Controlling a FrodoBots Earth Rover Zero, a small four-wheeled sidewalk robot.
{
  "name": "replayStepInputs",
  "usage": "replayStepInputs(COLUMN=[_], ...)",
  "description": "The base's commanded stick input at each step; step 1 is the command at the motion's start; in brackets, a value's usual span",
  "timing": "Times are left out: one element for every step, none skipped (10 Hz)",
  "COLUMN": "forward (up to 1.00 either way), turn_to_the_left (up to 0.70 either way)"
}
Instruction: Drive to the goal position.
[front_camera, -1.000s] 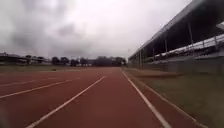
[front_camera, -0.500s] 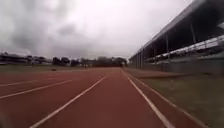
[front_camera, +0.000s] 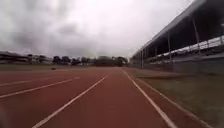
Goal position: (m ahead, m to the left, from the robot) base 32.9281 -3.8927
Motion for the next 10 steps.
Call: replayStepInputs(forward=[0.70,0.70,0.70,0.70,0.70,0.70,0.70,0.70,0.70,0.70], turn_to_the_left=[0.00,0.00,0.00,0.00,0.00,0.00,0.00,0.00,0.00,0.00])
